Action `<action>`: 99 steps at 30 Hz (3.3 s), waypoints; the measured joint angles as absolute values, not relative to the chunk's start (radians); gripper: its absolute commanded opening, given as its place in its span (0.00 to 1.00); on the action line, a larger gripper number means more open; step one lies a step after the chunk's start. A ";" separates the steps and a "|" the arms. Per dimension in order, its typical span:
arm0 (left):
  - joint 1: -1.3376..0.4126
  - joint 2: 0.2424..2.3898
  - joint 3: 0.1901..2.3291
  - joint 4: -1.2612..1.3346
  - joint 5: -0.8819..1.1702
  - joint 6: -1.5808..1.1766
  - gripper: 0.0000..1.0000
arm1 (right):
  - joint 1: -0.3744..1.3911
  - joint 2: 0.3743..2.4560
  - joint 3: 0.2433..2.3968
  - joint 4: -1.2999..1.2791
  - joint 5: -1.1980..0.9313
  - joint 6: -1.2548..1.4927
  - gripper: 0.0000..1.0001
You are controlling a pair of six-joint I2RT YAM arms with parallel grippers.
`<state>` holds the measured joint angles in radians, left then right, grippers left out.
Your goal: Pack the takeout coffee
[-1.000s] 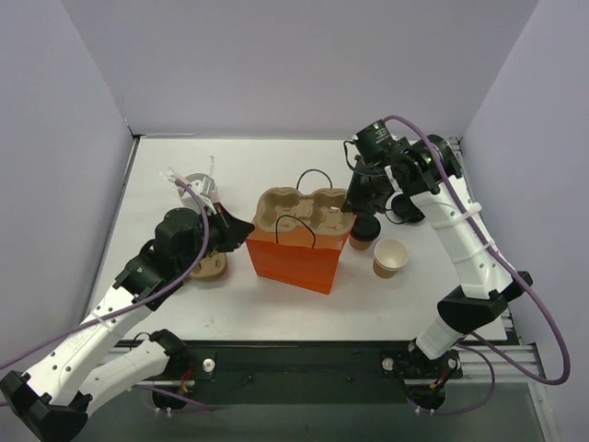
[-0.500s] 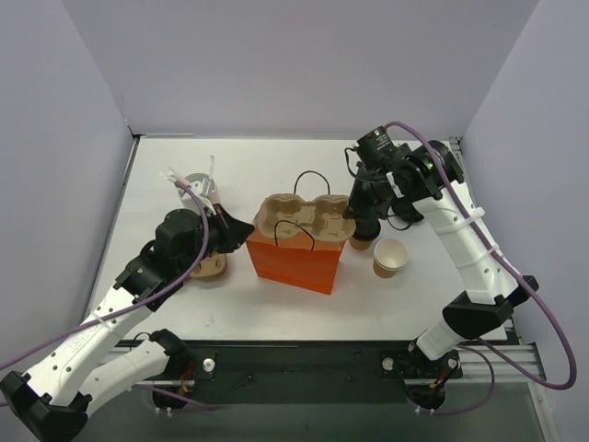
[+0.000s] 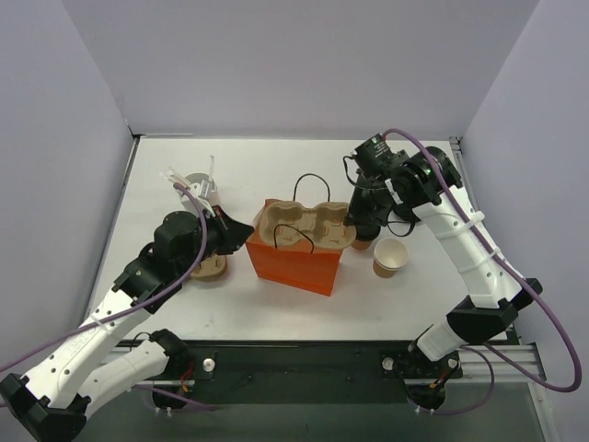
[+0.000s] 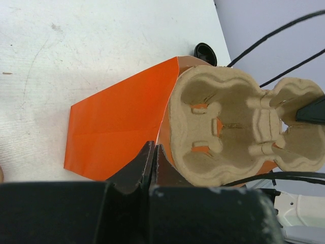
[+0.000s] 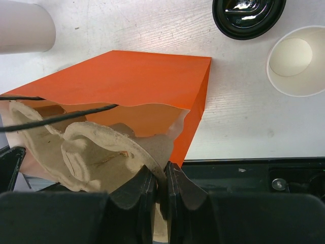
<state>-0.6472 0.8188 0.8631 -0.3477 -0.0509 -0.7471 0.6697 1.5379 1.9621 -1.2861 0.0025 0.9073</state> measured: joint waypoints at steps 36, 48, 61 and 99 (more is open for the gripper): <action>-0.653 0.799 0.842 -0.331 -0.001 -0.729 0.00 | 0.694 1.567 1.980 -1.298 0.008 1.004 0.13; -0.653 0.799 0.842 -0.331 0.004 -0.717 0.00 | 0.694 1.561 1.885 -1.291 -0.003 1.030 0.19; -0.654 0.794 0.842 -0.333 0.007 -0.709 0.19 | 0.694 1.526 1.876 -1.273 -0.008 1.040 0.22; -0.805 1.117 1.295 -0.471 0.160 -0.586 0.71 | 0.729 1.438 1.779 -1.143 0.027 1.021 0.06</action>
<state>-0.8055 1.1172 1.2953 -0.4709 0.1600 -0.5858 0.7288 1.4380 1.7794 -1.1427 0.0273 1.0210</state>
